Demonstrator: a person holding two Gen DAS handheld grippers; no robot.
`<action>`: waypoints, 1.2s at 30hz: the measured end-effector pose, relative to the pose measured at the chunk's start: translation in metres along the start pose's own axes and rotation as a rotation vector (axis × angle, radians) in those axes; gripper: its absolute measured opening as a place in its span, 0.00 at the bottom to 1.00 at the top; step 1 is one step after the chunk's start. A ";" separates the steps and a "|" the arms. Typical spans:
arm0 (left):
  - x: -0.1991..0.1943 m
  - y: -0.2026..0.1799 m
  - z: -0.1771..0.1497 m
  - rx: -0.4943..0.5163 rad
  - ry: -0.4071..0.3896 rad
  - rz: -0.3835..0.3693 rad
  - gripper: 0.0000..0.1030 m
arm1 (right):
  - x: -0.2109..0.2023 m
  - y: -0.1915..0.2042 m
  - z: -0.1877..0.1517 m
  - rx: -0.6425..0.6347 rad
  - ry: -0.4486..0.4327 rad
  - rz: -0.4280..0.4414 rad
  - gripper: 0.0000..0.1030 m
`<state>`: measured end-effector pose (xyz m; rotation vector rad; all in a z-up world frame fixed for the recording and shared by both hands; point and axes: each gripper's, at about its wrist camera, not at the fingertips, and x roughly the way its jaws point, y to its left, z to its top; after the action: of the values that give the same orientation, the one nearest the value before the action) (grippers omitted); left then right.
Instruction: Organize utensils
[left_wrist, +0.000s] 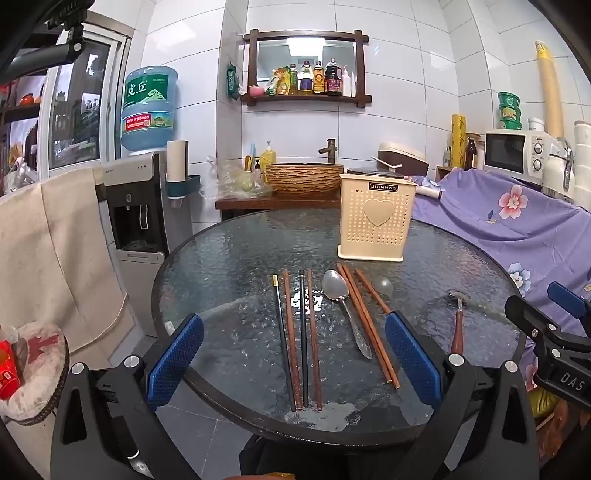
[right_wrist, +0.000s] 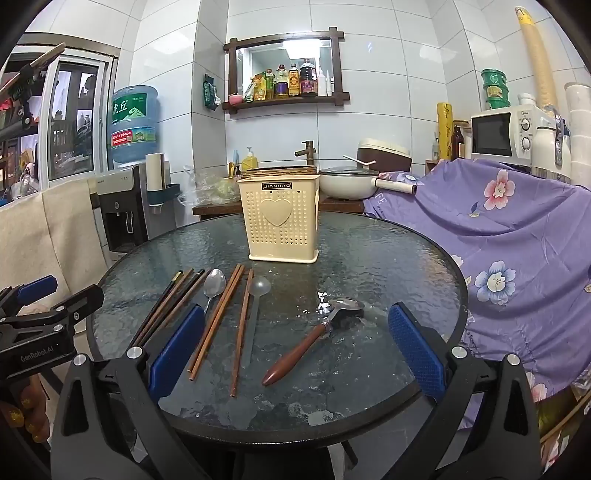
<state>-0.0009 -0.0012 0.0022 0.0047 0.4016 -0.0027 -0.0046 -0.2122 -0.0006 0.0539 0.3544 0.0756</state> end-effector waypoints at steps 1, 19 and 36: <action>0.000 0.002 0.000 -0.002 0.000 0.000 0.94 | 0.000 0.000 0.000 0.000 -0.001 -0.001 0.95; 0.004 0.006 -0.002 -0.008 0.011 -0.008 0.94 | 0.001 0.002 -0.002 -0.002 -0.004 -0.002 0.95; 0.005 0.008 -0.002 -0.010 0.010 -0.015 0.94 | 0.002 0.005 0.001 -0.009 -0.001 -0.001 0.95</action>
<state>0.0031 0.0070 -0.0018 -0.0085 0.4116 -0.0155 -0.0026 -0.2072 -0.0003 0.0453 0.3529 0.0759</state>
